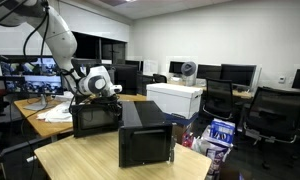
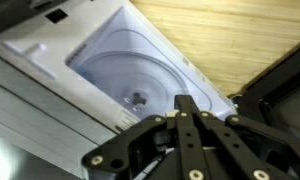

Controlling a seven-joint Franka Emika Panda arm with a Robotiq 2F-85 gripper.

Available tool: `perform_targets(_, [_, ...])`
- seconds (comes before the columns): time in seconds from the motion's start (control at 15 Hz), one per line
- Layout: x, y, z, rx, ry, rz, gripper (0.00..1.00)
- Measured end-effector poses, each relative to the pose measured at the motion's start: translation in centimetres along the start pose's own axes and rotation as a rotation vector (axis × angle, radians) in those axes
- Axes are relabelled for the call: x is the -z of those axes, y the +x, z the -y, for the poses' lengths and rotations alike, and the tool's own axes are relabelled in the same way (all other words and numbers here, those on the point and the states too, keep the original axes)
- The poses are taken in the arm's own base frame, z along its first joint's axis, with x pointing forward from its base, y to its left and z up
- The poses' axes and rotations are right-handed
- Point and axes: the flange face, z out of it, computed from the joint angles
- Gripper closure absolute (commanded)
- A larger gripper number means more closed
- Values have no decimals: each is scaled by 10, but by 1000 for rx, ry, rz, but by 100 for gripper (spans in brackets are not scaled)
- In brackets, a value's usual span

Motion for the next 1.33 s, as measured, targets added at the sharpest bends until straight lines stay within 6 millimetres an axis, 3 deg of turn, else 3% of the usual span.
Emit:
perform_targets(0.13, [-4,-2,-19,-106,-91,-9,100])
perform_targets(0.73, [-12,-5,-9,-290,-205,-55,100])
perform_targets(1.33, [-37,-14,-54,-405,-312,-53,100])
